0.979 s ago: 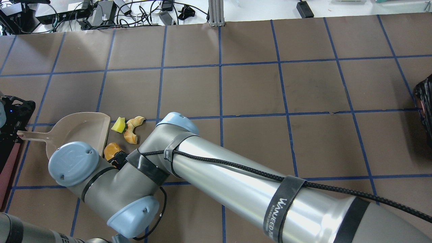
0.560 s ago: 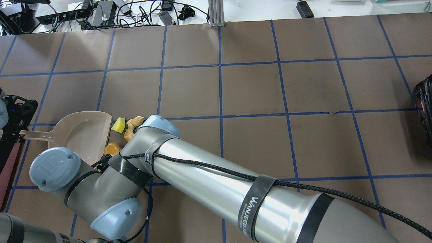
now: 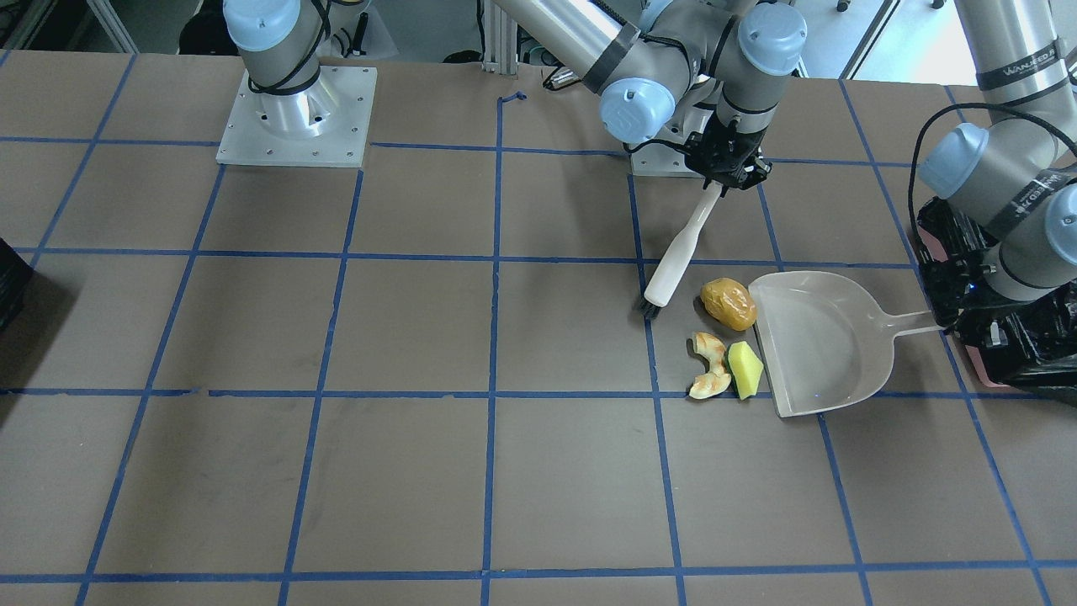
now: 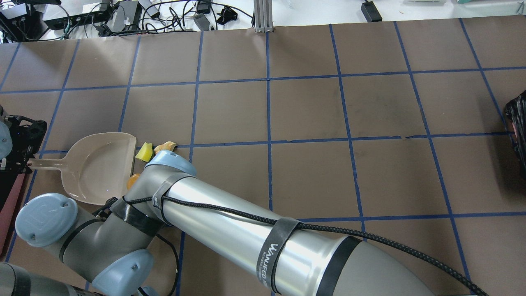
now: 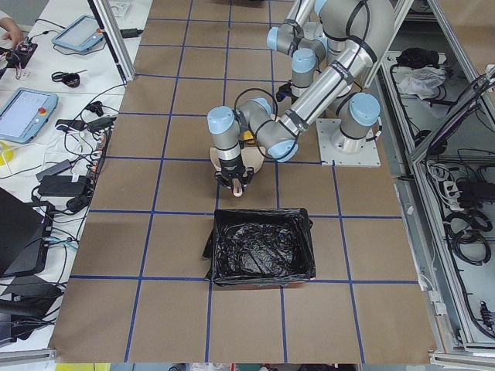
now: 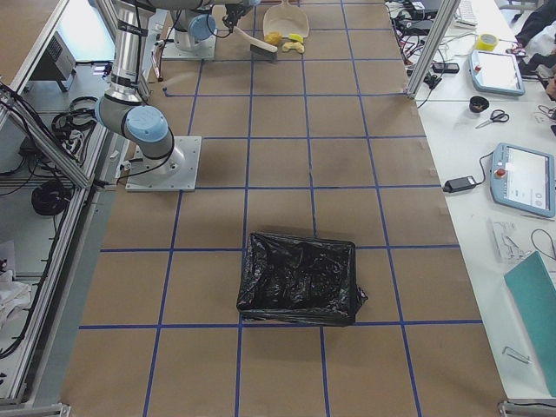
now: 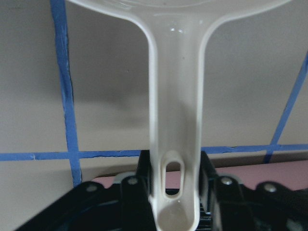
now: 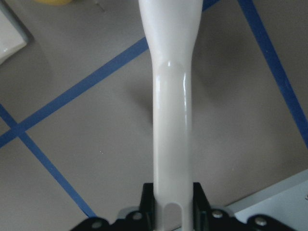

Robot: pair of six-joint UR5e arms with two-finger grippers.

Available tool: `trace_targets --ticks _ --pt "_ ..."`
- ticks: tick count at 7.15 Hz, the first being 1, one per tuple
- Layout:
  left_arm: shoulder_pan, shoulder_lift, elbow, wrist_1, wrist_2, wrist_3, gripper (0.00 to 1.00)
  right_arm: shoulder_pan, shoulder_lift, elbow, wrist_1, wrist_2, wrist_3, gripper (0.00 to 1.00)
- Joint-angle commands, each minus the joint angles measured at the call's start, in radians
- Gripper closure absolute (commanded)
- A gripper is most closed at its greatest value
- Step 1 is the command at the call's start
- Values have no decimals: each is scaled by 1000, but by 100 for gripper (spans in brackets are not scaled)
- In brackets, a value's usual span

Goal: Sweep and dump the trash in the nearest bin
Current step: 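Sweep the sponge, peel and potato toward the dustpan with the right gripper's brush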

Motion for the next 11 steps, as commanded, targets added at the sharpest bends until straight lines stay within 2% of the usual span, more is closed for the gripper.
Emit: trace_targets --ticks 1,3,5,7,8,10,11 --pt "0 11 -22 33 0 -2 100 11 12 -7 -8 5 -64 100" --pt "0 11 -22 33 0 -2 100 11 15 -19 -38 10 -142 100" --pt "0 11 -23 33 0 -2 100 11 45 -37 -135 15 -205 100" --pt "0 11 -25 33 -2 -2 100 10 113 -133 -146 15 -263 100" --pt "0 11 -25 33 -2 -2 100 7 133 -169 -146 15 -361 100" --pt "-2 11 -25 33 -2 -2 100 -15 132 -168 -146 16 -696 100" --pt "-2 11 -25 33 -2 -2 100 -24 130 -163 -143 16 -774 100"
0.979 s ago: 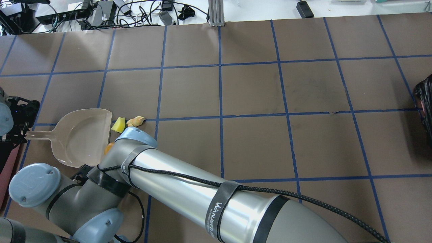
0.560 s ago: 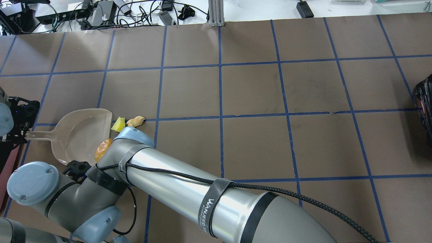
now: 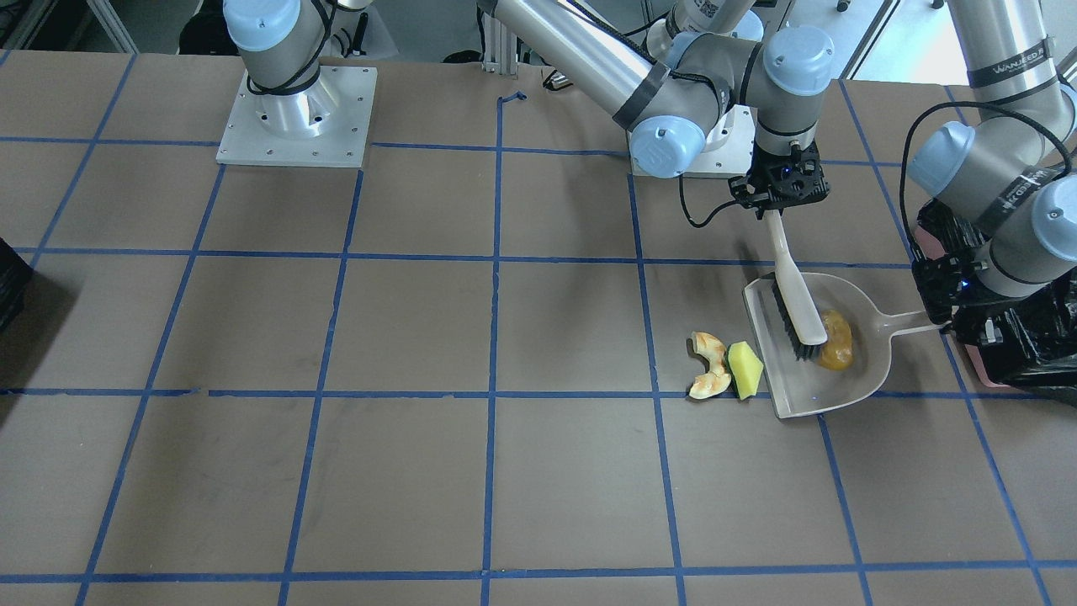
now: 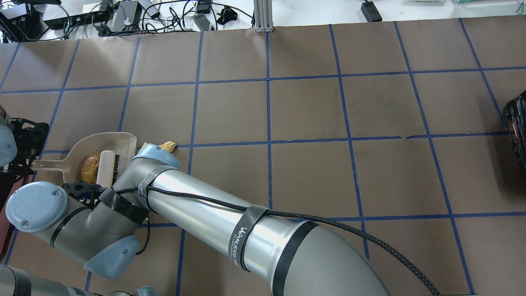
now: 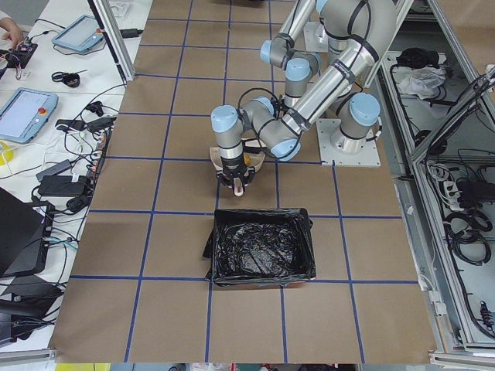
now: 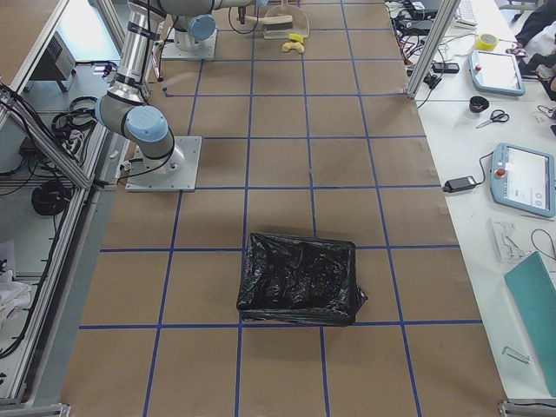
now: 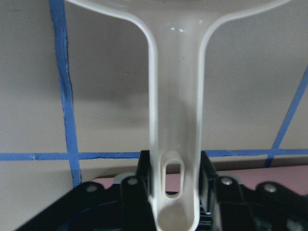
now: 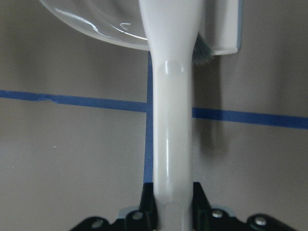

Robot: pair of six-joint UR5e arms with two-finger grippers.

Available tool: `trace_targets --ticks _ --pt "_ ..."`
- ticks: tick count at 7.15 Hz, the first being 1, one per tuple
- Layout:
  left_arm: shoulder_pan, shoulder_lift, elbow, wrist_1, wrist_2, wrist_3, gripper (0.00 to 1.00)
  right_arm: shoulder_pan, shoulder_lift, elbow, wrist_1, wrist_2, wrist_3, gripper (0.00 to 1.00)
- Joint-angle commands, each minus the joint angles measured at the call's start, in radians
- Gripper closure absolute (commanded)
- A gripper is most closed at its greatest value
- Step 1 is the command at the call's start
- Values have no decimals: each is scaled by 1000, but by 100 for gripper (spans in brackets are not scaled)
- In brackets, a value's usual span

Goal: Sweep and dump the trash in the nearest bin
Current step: 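Sweep the sponge, peel and potato toward the dustpan with the right gripper's brush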

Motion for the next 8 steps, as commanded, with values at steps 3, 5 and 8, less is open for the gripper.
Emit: trace_targets --ticks 3,5,8 --pt "-2 -2 0 0 0 -2 100 -39 -65 66 52 -4 -10 100" --pt "-5 -3 0 0 0 -2 100 -101 -164 106 238 -3 70 100" --pt "-26 -2 -2 18 3 0 100 -135 -274 238 268 11 249 100"
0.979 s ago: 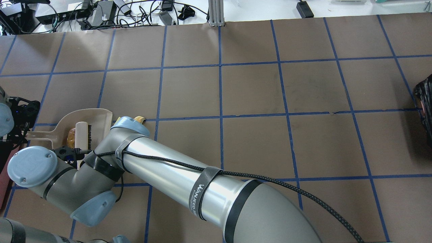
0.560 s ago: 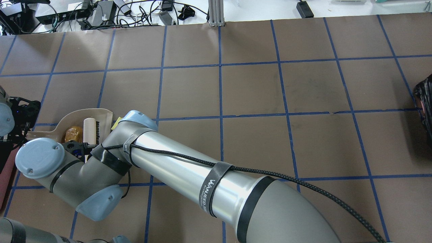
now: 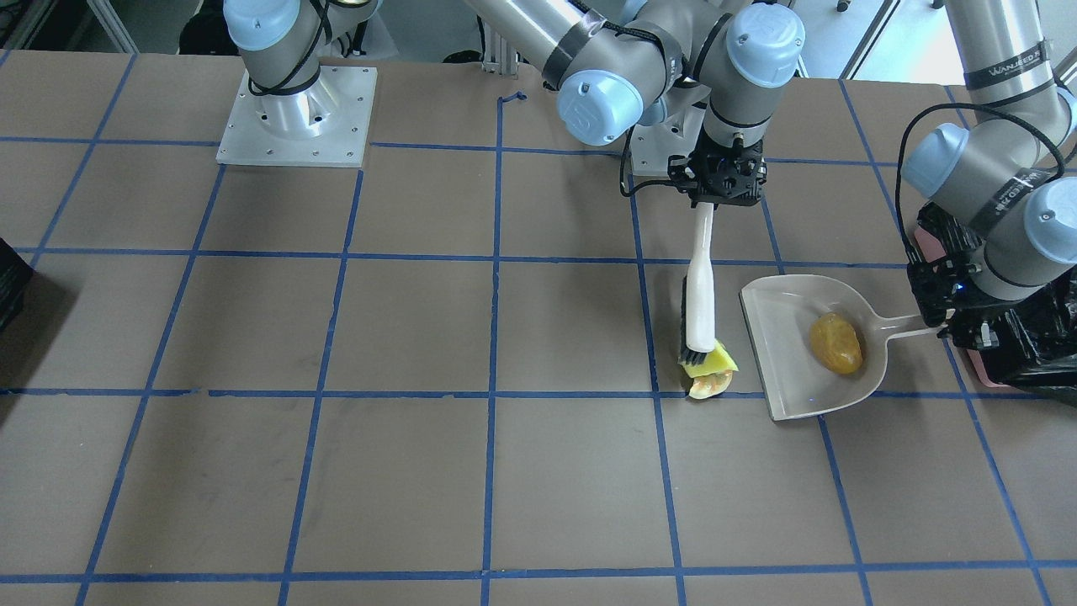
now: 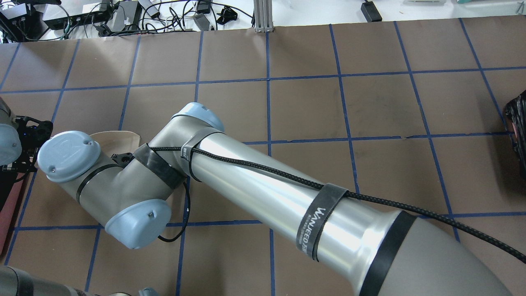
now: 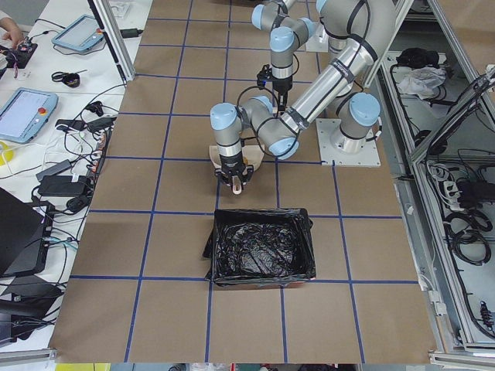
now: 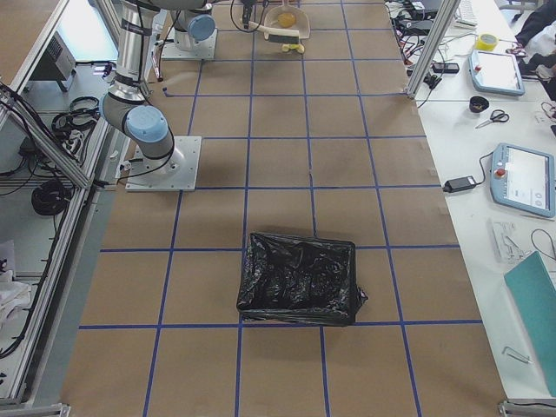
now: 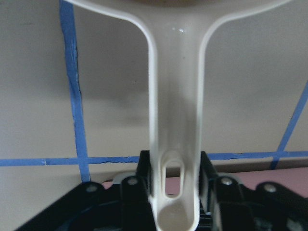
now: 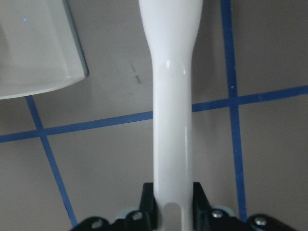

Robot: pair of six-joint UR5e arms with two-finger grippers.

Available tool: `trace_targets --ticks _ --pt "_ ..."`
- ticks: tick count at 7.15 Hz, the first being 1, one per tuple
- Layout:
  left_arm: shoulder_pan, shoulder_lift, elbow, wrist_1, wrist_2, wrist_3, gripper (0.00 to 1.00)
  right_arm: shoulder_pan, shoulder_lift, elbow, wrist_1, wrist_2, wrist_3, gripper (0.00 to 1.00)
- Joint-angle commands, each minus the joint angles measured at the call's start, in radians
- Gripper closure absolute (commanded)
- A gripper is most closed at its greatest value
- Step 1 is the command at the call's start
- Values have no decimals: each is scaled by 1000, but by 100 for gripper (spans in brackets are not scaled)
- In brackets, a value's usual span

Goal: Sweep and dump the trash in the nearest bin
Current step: 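Sweep the remaining scraps into the dustpan with the brush in the right gripper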

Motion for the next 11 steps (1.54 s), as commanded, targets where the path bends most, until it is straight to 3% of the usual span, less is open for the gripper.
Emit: trace_targets --ticks 1,5,7,8,10,11 --pt "-4 -1 -1 5 1 1 100 -45 -51 75 -20 13 158 100" --pt "-4 -1 -1 5 1 1 100 -53 58 26 -160 101 330 100" --pt "-4 -2 -1 7 -1 1 100 -12 185 -150 -160 99 284 100" --pt "-6 -2 -1 7 1 0 100 23 243 -207 -195 98 119 100" --pt "-6 -4 -1 7 -1 0 100 33 256 -206 -205 98 -304 100" --pt "-6 -4 -1 7 -1 0 100 33 254 -195 -201 84 -397 100"
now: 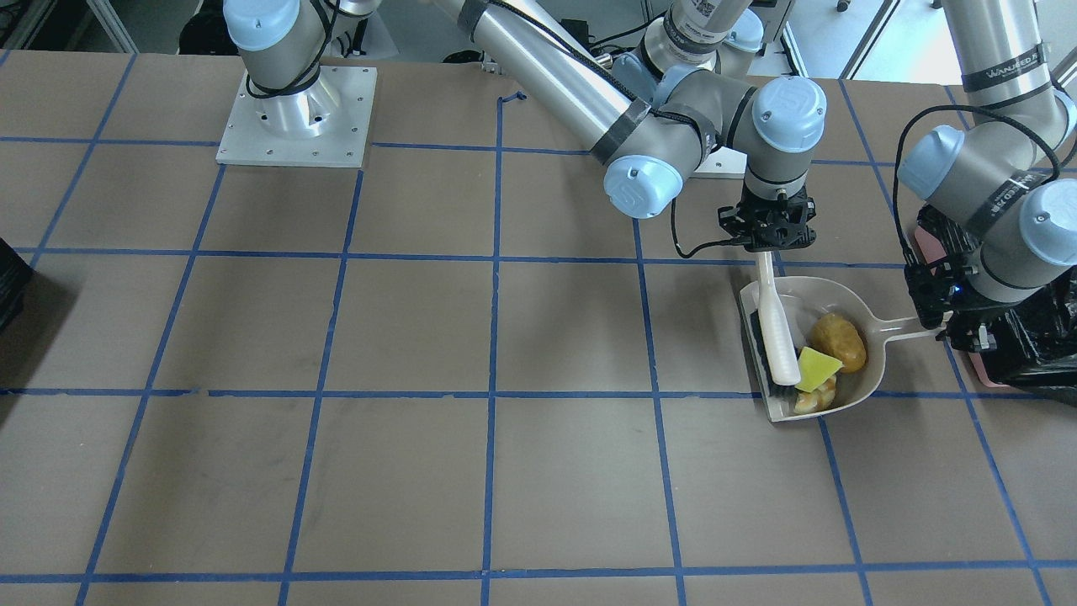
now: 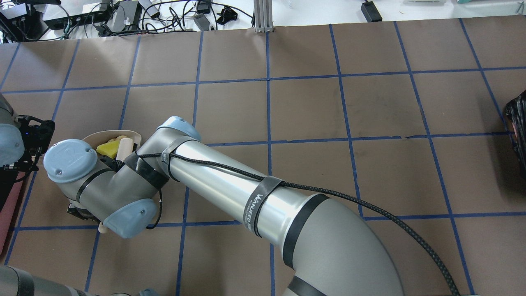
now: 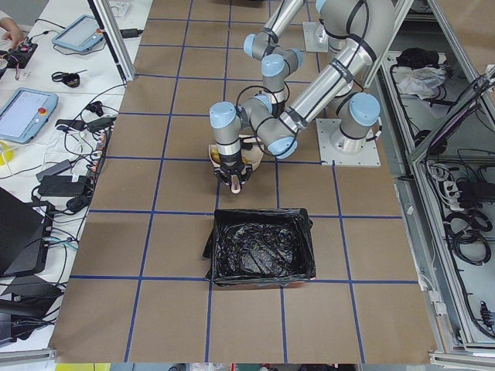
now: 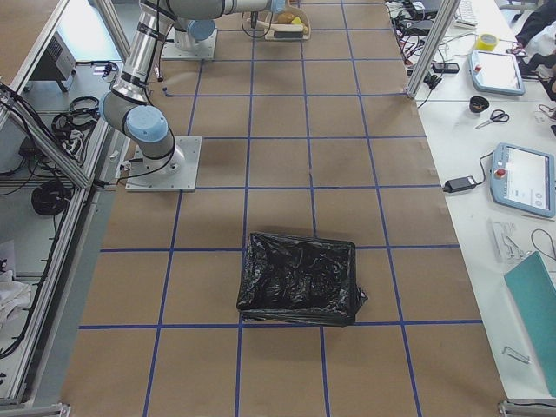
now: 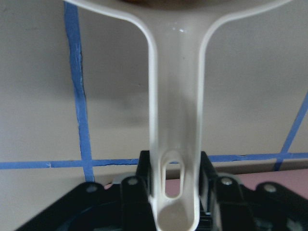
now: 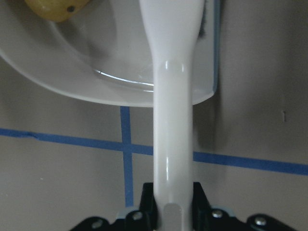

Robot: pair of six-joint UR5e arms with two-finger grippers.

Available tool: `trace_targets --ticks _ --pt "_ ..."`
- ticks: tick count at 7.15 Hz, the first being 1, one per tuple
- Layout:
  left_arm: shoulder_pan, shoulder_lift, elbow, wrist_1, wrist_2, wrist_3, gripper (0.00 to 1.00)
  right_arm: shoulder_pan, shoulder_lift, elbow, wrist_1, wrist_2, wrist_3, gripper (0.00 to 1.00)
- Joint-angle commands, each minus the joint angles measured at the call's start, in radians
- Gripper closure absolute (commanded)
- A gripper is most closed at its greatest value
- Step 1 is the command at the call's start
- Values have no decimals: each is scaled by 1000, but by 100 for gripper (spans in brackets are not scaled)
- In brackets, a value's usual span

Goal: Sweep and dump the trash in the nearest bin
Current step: 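Sweep the remaining scraps into the dustpan with the brush in the right gripper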

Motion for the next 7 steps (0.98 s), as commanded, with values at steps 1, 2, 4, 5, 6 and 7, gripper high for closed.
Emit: trace_targets --ticks 1,2,4,5,6,7 --pt "0 0 0 0 -1 0 100 -1 -16 30 10 -15 -109 100" --pt "0 0 0 0 -1 1 100 -13 -48 61 16 -17 -58 100" --pt "0 0 2 0 -1 5 100 -103 -164 134 133 -20 4 100" --pt "0 0 3 0 -1 6 100 -151 -212 179 216 -21 13 100" --pt "0 3 9 0 1 15 100 -227 -238 225 252 -35 19 100" --pt "4 4 20 0 3 21 100 -307 -291 306 275 -132 -13 100"
